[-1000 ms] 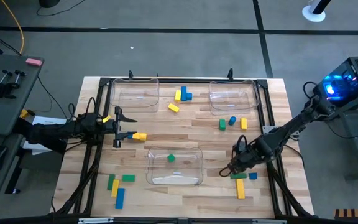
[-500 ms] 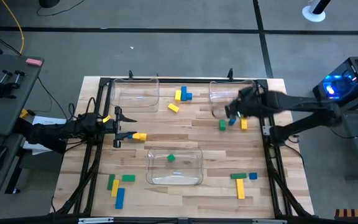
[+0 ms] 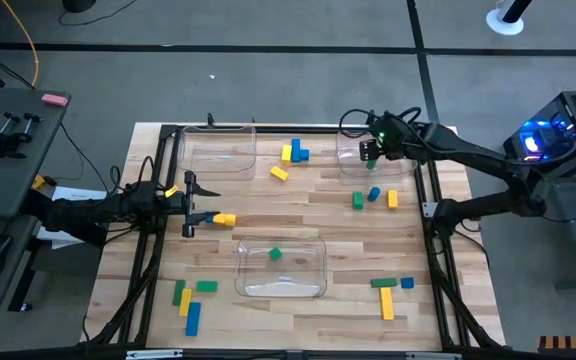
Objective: Sort blocks
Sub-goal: Put the green block into the top right transparent bin
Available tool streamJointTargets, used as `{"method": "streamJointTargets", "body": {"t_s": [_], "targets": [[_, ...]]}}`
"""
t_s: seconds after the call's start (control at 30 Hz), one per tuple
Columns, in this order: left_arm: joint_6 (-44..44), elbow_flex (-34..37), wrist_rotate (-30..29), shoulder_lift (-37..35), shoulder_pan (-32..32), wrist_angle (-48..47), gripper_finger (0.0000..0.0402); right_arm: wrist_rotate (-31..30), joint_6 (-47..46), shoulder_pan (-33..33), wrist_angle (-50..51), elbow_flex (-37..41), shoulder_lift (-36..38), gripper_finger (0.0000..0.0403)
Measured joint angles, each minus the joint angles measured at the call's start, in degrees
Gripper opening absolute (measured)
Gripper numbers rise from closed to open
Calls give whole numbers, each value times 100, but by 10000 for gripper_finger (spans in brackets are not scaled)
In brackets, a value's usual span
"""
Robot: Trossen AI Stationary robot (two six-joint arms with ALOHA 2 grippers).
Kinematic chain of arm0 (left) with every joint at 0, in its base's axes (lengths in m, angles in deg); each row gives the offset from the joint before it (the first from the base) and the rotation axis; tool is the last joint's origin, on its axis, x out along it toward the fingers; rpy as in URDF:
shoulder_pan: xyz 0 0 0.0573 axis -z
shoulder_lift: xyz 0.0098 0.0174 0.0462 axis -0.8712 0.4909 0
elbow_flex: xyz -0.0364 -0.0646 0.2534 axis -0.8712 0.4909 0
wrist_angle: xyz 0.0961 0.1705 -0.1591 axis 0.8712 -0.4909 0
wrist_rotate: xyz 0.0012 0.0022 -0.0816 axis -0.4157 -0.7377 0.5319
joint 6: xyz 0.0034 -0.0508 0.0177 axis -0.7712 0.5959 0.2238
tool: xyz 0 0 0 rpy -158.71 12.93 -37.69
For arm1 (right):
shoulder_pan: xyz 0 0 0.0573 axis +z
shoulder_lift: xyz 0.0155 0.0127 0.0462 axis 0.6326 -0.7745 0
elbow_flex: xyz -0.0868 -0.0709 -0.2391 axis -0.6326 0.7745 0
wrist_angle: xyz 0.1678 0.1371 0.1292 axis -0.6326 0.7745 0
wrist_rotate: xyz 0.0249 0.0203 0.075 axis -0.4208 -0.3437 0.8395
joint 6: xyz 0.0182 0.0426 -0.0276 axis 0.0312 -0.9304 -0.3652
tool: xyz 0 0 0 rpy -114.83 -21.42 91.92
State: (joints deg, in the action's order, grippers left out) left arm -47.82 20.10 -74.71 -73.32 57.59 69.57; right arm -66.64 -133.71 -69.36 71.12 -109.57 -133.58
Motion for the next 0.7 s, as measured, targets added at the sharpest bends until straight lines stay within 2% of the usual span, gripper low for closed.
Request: {"method": "streamJointTargets", "body": {"t_s": [0.13,0.23,0.37,0.47,0.6,0.7], "targets": [[2,0,-2,0,-1,0,220,595,63,312,-81,-37,2,287],[0,0,-2,0,0,0,220,874,-488,943,-81,57,6,289],[0,0,0,0,0,0,220,788,-1781,2065,-307,547,-90,289],[0,0,-1,0,0,2,220,533,-2696,2664,-408,983,-360,290],[0,0,-2,0,-2,0,220,479,-3336,2838,-500,1264,-873,290],[0,0,-2,0,-2,0,220,429,-3419,2873,-885,1305,-1345,290]]}}
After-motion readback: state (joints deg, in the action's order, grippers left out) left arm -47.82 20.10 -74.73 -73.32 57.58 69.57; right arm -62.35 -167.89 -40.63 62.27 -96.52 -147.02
